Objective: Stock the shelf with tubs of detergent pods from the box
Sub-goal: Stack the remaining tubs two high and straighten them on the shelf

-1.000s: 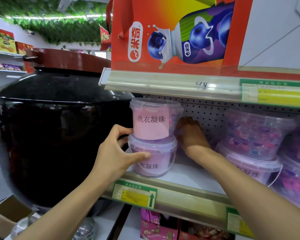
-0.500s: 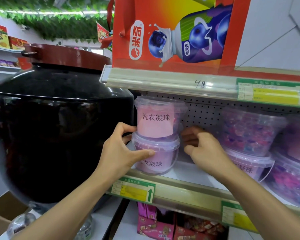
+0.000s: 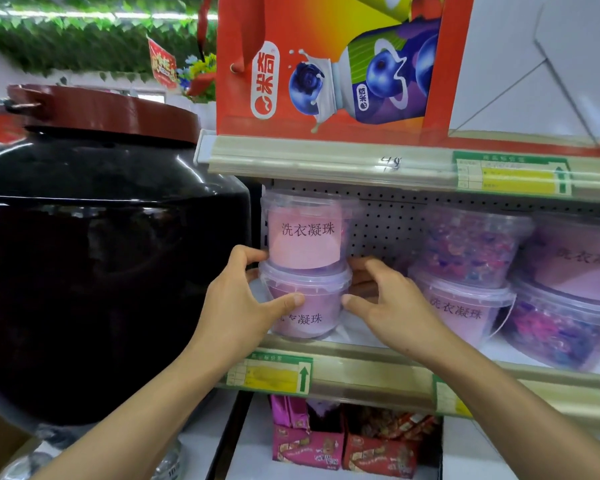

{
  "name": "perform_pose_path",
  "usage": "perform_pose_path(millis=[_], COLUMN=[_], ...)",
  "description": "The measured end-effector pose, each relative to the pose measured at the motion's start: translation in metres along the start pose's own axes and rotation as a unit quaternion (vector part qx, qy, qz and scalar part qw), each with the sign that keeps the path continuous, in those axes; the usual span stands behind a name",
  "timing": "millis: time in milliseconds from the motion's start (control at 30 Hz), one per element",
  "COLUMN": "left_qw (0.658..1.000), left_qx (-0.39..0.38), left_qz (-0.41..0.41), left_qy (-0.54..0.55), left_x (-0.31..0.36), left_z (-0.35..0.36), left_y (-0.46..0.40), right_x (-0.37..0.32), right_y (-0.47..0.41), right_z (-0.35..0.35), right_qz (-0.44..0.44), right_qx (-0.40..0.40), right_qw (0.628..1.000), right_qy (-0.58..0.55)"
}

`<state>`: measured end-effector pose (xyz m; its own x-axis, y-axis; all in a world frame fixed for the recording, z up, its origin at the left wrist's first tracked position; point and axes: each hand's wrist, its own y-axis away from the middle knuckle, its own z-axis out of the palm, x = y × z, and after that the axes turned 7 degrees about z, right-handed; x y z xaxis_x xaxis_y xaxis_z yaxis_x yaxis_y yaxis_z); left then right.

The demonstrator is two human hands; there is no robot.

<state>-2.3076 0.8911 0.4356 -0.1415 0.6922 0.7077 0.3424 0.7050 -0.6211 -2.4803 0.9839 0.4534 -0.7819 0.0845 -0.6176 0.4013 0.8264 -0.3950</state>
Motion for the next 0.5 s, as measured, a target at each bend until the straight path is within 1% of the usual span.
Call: perform_pose_path(millis=[67, 133, 200, 300, 333, 400, 467, 500], left_qw=[0.998, 0.99, 0.976, 0.955, 0.948, 0.941, 0.944, 0.946], left_qx=[0.008, 0.038, 0.061, 0.061, 0.053, 0.015, -0.029, -0.045], left_qz=[0.008, 0.047, 0.123, 0.238, 0.27, 0.307, 0.304, 0.297], left_qy=[-0.058, -0.125, -0.17, -0.167, -0.161, -0.141, -0.124, -0.12], left_x=[0.004, 0.009, 0.016, 0.03, 0.035, 0.044, 0.05, 0.051], left_z=[0.002, 0.005, 0.009, 0.015, 0.019, 0.03, 0.045, 0.054], left_y=[0.007, 0.015, 0.024, 0.032, 0.033, 0.032, 0.03, 0.029], right_x=[0.0, 0.002, 0.008, 0.031, 0.04, 0.059, 0.072, 0.076], right_y=[0.008, 0.02, 0.034, 0.047, 0.049, 0.049, 0.046, 0.044], right_z=[0.0, -0.007, -0.02, -0.048, -0.057, -0.073, -0.084, -0.086], right_qz=[0.006, -0.009, -0.025, -0.008, 0.005, 0.031, 0.033, 0.017], right_qx=[0.049, 0.118, 0.189, 0.279, 0.293, 0.292, 0.267, 0.255], right_qw=[0.998, 0.993, 0.98, 0.953, 0.944, 0.932, 0.933, 0.937], right_qy=[0.026, 0.029, 0.056, 0.122, 0.151, 0.213, 0.238, 0.237])
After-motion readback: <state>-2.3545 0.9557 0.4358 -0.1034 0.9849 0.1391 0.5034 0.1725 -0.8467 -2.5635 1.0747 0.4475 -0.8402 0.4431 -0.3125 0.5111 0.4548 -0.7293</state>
